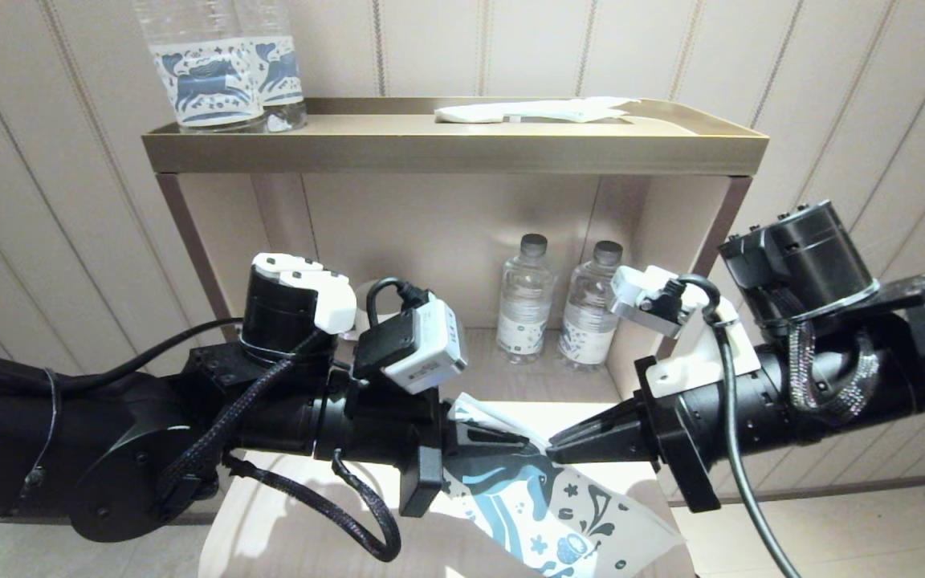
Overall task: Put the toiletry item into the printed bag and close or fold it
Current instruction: Close the strorage bag and place it on the desk
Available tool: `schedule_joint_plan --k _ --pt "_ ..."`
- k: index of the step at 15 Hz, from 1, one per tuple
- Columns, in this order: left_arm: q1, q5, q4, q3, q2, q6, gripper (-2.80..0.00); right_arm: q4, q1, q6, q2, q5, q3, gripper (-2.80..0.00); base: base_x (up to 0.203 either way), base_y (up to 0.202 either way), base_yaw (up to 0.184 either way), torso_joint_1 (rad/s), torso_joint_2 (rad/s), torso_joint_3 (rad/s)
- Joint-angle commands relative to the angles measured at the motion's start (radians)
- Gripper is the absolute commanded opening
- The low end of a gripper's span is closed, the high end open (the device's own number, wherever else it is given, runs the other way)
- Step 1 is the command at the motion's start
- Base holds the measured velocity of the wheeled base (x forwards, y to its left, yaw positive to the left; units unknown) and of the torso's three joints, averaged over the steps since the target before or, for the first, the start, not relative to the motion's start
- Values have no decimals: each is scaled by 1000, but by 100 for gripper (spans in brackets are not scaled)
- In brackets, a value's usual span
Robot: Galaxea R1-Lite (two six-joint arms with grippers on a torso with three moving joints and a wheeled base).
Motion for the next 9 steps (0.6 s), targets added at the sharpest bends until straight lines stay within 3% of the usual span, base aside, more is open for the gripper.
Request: schedule_joint_plan --k 1,9 --pt "-2 -4 -1 1 -3 2 -280 -2 -28 -7 -39 6 51 -280 0 0 0 0 0 0" --pt "-2 -4 -1 3 -16 2 -280 -6 -141 -72 -161 14 294 -280 0 0 0 0 0 0"
